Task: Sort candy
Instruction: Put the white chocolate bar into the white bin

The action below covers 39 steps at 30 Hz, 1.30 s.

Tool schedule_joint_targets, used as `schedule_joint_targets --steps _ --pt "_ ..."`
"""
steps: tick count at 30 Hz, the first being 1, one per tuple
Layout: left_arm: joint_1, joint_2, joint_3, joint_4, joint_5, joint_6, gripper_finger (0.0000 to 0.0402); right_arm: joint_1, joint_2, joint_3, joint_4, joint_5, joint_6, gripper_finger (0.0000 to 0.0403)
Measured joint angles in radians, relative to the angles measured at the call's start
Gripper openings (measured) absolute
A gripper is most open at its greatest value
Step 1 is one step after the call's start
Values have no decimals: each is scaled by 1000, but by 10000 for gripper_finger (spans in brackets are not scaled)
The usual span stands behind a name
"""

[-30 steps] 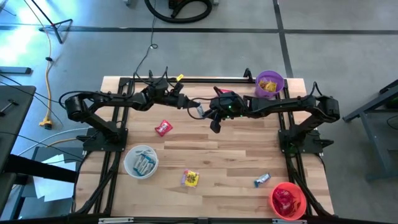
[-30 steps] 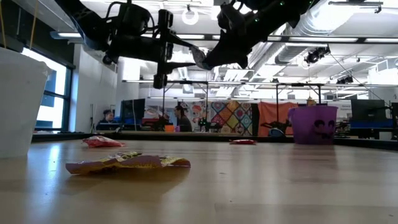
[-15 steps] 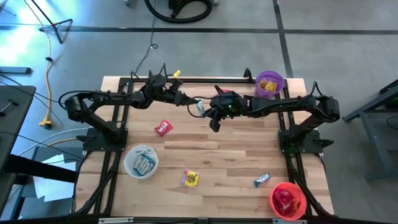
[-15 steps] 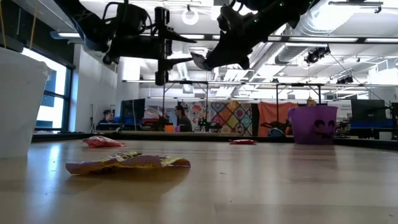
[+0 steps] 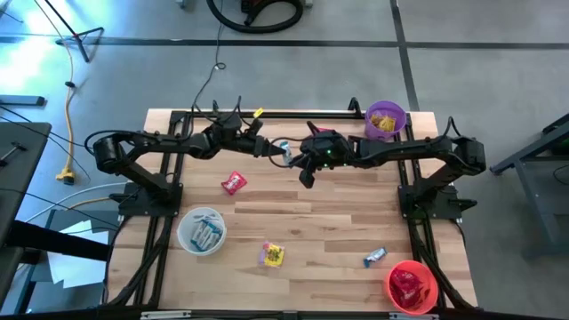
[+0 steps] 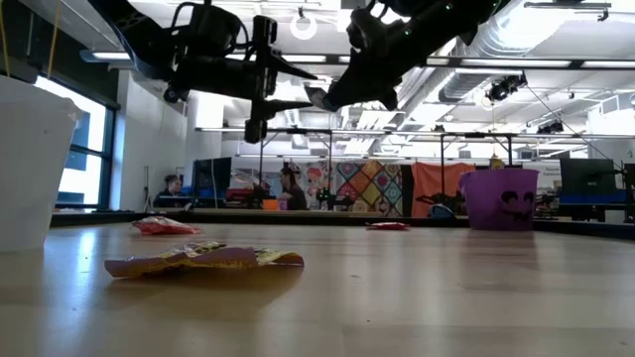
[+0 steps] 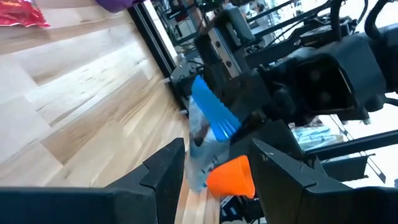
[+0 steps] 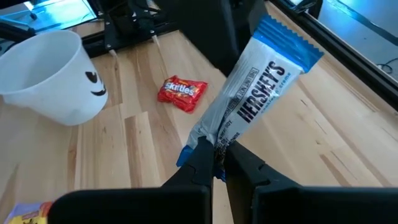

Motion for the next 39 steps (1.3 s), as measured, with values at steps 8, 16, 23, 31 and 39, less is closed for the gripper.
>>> schedule_joint_targets --steps 8,16,23,31,39 --pt "-5 0 0 18 -24 1 166 0 0 0 -1 0 0 9" --pt "-4 0 0 31 -82 -22 148 0 0 0 -2 -1 -21 9" --pt "-11 0 0 37 -76 -4 58 1 0 0 1 -4 -26 12" --pt "-4 -1 0 61 -96 41 4 0 0 0 12 -1 -19 58" --pt "65 -85 0 24 -9 142 1 -7 -34 0 -13 6 61 164"
